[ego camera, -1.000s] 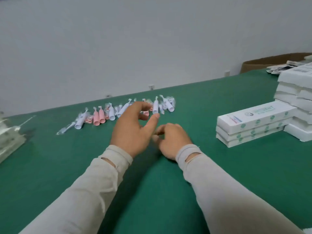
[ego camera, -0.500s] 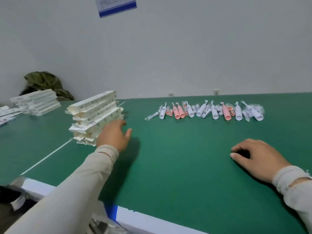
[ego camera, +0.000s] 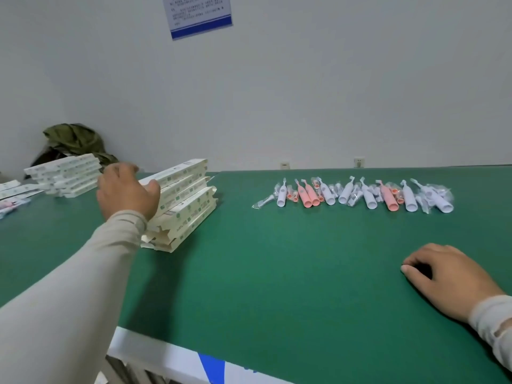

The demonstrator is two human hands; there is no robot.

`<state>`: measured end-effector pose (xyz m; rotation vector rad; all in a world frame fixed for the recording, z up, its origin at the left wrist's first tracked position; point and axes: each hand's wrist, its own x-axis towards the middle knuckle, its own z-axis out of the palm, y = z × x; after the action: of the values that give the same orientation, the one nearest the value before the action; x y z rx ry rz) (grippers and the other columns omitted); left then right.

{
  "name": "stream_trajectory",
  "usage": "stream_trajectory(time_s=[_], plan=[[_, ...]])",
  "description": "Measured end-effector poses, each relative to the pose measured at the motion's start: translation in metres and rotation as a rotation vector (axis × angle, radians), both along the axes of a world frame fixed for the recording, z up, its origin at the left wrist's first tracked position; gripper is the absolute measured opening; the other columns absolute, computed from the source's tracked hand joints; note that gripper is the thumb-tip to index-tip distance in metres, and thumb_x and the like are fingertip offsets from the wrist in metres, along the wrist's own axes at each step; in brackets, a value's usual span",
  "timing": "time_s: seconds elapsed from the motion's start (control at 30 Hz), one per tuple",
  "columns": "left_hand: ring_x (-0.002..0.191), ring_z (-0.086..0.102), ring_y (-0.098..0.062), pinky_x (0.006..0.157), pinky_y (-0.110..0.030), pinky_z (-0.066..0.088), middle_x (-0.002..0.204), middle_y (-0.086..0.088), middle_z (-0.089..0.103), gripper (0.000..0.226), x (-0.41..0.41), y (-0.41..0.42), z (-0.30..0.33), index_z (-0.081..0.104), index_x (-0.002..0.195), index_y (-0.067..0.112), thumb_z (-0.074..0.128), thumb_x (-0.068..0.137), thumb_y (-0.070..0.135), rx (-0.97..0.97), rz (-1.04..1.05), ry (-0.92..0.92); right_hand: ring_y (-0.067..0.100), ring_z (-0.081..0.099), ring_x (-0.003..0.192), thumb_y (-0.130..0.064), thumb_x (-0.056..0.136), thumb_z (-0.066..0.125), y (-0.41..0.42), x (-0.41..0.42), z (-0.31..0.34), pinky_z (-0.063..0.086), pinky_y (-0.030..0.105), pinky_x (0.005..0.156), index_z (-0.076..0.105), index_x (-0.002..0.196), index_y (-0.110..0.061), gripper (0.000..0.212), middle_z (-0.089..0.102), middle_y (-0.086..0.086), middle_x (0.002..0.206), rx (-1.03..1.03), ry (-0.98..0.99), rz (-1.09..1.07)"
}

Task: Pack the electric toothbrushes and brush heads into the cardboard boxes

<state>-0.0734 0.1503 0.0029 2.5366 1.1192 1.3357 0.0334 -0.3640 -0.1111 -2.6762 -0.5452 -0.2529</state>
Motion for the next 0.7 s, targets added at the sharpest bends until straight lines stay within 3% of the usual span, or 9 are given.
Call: stream_trajectory(time_s=[0.1,0.17,0.27,0.37,0.43,0.57,0.6,0.7], plan=[[0.131,0.045,-0.039,0.106,-0.051,0.039,0.144,-0.014,0.049,0.066,0.014,0.022,0.011,0.046,0.142,0.023,0.061,0.088,0.057,-0.175,0.010,0.249,0.014,0.052,0.099,-0.039,0.093,0.061,0.021,-0.002,0.001,0.042,0.030,0.088,0.060,0.085,-0.040,0.009,0.063,-0.015,0.098,-0.003,-0.017,0.027],[0.123,0.053,-0.040,0.104,-0.053,0.044,0.134,-0.015,0.060,0.067,0.021,0.035,0.009,0.047,0.142,0.026,0.058,0.087,0.064,-0.334,-0.055,0.301,0.014,0.051,0.098,-0.039,0.093,0.062,0.036,-0.003,0.000,0.042,0.029,0.088,0.062,0.086,-0.039,0.007,0.062,-0.016,0.096,0.030,-0.042,0.057],[0.100,0.064,-0.034,0.098,-0.051,0.050,0.111,-0.011,0.070,0.047,0.025,0.044,0.004,0.059,0.126,0.021,0.064,0.090,0.049,-0.415,-0.159,0.202,0.014,0.050,0.097,-0.038,0.092,0.064,0.050,-0.005,0.000,0.042,0.031,0.090,0.068,0.090,-0.035,0.006,0.062,-0.016,0.094,0.065,-0.092,0.076],[0.089,0.062,-0.029,0.091,-0.040,0.052,0.111,-0.010,0.071,0.025,0.028,0.047,0.000,0.067,0.107,0.017,0.068,0.088,0.033,-0.381,-0.188,0.146,0.014,0.052,0.096,-0.038,0.091,0.064,0.048,-0.003,-0.002,0.043,0.033,0.090,0.068,0.089,-0.035,0.005,0.063,-0.016,0.093,0.068,-0.085,0.072],[0.088,0.061,-0.029,0.086,-0.038,0.049,0.114,-0.010,0.070,0.034,0.031,0.049,-0.003,0.066,0.111,0.015,0.072,0.086,0.036,-0.404,-0.188,0.145,0.012,0.053,0.097,-0.040,0.092,0.063,0.044,-0.002,-0.003,0.044,0.032,0.089,0.064,0.087,-0.038,0.006,0.062,-0.018,0.092,0.063,-0.044,0.075],[0.107,0.064,-0.031,0.098,-0.039,0.045,0.116,-0.008,0.070,0.046,0.036,0.052,-0.006,0.063,0.125,0.013,0.074,0.086,0.036,-0.454,-0.177,0.185,0.011,0.053,0.096,-0.040,0.092,0.063,0.043,-0.003,-0.005,0.044,0.031,0.088,0.061,0.084,-0.040,0.008,0.062,-0.019,0.092,0.076,-0.019,0.084],[0.103,0.065,-0.030,0.095,-0.038,0.047,0.112,-0.006,0.072,0.042,0.037,0.051,-0.006,0.065,0.121,0.013,0.075,0.085,0.032,-0.460,-0.171,0.209,0.011,0.053,0.096,-0.040,0.092,0.063,0.043,-0.003,-0.005,0.044,0.031,0.088,0.062,0.085,-0.040,0.007,0.062,-0.019,0.092,0.075,-0.022,0.087],[0.069,0.060,-0.016,0.063,-0.027,0.044,0.071,0.007,0.066,0.017,0.042,0.043,-0.006,0.075,0.093,0.016,0.078,0.078,0.024,-0.455,-0.159,0.287,0.011,0.053,0.096,-0.040,0.092,0.063,0.044,-0.002,-0.006,0.044,0.031,0.089,0.065,0.087,-0.038,0.006,0.062,-0.019,0.092,0.061,-0.032,0.093]])
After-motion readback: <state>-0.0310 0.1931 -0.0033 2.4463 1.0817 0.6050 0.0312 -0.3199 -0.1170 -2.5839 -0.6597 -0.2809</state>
